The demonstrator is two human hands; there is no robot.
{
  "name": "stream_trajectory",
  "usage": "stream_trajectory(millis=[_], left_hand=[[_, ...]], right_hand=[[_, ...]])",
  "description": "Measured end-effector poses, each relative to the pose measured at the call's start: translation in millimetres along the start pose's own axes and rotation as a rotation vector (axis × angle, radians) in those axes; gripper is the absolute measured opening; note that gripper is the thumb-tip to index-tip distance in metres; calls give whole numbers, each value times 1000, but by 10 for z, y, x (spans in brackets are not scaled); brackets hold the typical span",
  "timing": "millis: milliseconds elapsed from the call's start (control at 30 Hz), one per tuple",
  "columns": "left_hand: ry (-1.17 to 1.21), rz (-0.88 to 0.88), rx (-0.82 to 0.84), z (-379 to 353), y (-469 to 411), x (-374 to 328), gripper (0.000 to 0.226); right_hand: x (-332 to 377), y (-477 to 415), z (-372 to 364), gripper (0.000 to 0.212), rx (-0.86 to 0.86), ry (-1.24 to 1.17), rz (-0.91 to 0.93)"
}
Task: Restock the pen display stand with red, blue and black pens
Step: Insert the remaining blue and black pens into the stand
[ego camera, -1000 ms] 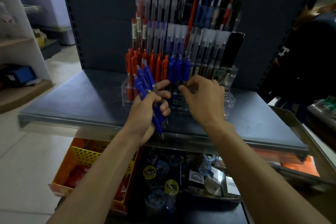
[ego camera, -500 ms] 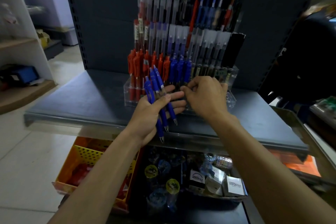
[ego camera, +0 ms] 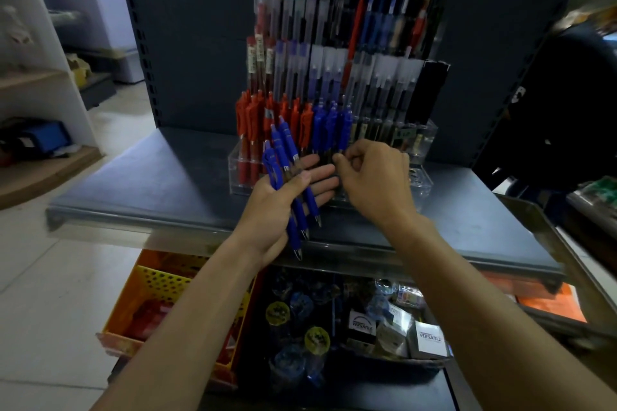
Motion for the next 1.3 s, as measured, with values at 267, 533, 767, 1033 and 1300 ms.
stream_trajectory(millis=[267,533,767,1033,1300], left_hand=[[-38,-4,9,-87,5,24,26],[-49,-4,6,-65,-20,41,28],[-77,-7,18,-92,-2,28,29],[-69,-26,15,-133,2,21,30],[-152,-64,-3,-214,19,73,29]], right_hand=[[-50,-14,-29,23,78,-30,-49],[-135,69,-85,28,122,-131,-86],[-93,95,-195,38,251,-205,-127],[-161,223,-3,27,41,-424,-85],[-40,429,126,5,44,-458,108]])
Point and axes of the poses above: each hand's wrist, its own y-axis away from the middle knuckle, its own z-axis out of the back of the hand, x = y × z, the point moved 9 cm from there along -y, towards the middle knuckle, and after that the axes turned 2 degrees about y, right-handed, at the moved point
